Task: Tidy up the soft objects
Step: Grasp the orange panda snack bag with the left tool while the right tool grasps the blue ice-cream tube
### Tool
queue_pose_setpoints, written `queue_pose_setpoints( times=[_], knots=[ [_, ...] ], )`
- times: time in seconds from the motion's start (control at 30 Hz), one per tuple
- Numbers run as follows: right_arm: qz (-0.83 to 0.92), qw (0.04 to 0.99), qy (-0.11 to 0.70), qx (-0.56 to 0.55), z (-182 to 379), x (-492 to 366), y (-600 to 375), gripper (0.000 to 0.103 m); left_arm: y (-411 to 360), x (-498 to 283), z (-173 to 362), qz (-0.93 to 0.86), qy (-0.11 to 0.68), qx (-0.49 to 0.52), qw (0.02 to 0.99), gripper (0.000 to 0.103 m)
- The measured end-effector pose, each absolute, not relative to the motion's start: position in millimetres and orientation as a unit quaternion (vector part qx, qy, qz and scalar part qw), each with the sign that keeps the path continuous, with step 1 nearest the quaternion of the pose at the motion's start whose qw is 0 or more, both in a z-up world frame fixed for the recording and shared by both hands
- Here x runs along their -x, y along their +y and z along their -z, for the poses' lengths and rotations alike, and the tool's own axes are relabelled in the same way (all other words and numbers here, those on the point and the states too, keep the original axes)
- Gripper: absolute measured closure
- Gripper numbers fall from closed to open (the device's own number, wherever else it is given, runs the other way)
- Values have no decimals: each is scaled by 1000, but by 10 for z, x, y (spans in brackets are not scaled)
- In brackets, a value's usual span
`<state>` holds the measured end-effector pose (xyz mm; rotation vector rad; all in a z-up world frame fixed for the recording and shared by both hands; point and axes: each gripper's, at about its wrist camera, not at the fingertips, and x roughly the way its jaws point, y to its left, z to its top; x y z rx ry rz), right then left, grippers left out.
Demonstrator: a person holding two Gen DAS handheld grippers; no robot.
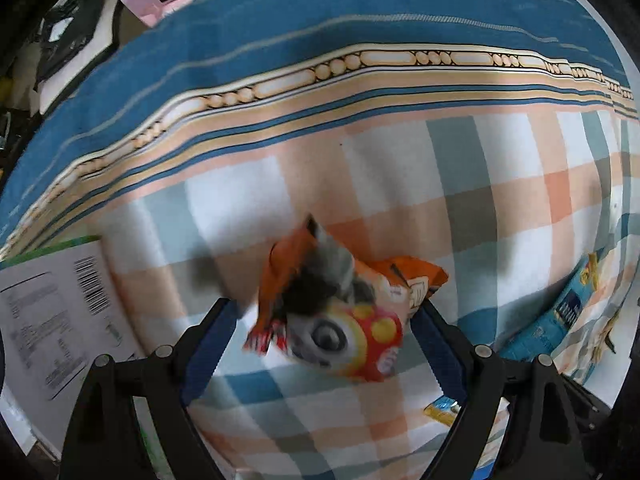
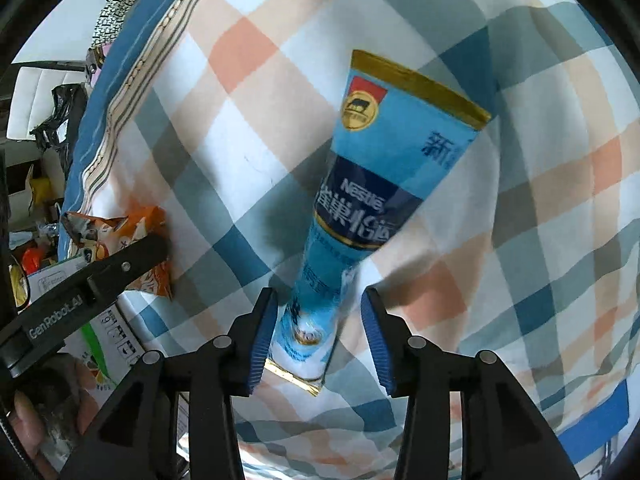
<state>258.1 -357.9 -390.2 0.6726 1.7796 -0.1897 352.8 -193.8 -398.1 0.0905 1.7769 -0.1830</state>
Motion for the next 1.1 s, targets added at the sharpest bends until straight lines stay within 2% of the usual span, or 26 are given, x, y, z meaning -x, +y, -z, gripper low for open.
queue_pose_setpoints(
  times=[0.17,0.23,0.27,0.37,0.4,0.47,0.63,0.8,1.1],
  knots=[
    [92,574,762,-286,3963,-2706,-3462,52,-1993,-3533,4047,83,764,-47,639,16],
    [98,575,761,-284,3950,-2710,-3485,52,-2035,-3535,4036,83,755,-55,648,24],
    [101,576,760,-283,3946,-2729,-3469,52,-2061,-3546,4018,85,750,-60,654,34],
    [108,584,759,-266,3932,-2811,-3396,60,-2118,-3515,3962,85,737,-76,666,45],
    [110,587,759,-260,3921,-2816,-3364,65,-2112,-3506,3943,85,735,-75,669,46],
    [111,589,757,-259,3901,-2820,-3318,74,-2091,-3472,3913,84,732,-70,673,47],
    [109,593,758,-249,3865,-2806,-3271,83,-2041,-3312,3808,83,723,-67,682,48],
    [93,602,754,-244,3716,-2772,-3196,84,-1981,-3197,3522,91,710,-48,697,48],
    [44,653,724,-218,2986,-2651,-2987,85,-1616,-2819,2646,115,667,12,736,48]
  ],
)
